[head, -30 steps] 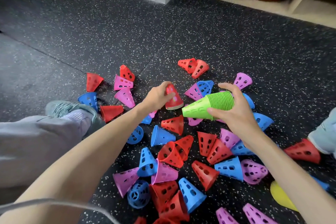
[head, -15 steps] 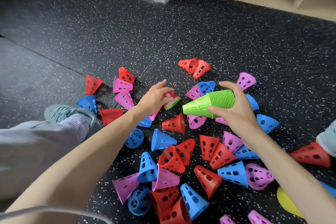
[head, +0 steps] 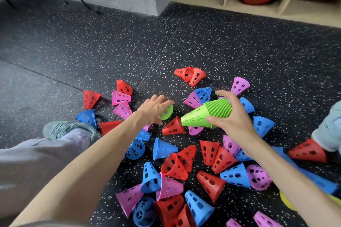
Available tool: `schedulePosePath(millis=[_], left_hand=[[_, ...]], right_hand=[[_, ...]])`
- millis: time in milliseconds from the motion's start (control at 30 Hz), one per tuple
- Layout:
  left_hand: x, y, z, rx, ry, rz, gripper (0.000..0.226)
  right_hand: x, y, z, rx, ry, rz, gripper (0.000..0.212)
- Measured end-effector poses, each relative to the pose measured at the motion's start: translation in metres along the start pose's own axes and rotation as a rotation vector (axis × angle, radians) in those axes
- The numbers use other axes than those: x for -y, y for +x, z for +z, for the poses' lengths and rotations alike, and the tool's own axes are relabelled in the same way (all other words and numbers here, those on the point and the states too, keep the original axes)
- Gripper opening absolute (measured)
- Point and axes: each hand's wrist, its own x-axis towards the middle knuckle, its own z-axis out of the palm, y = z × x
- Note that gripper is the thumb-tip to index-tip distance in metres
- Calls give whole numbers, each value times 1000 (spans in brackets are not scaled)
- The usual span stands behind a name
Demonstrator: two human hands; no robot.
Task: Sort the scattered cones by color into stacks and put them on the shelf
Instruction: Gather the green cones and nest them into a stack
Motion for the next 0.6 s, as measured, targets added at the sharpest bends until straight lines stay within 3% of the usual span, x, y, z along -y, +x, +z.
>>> schedulePosePath(millis=[67, 300, 600], left_hand=[[5, -3, 4, 19, 16, 24, 111], [6, -11, 10, -170, -182, -11, 93], [-16, -32, 7, -165, -413, -12, 93]], right_hand=[[1, -3, -2, -4, 6, 5, 71], [1, -4, -4, -30, 15, 7, 71], [8, -9, -3, -48, 15, -56, 71]])
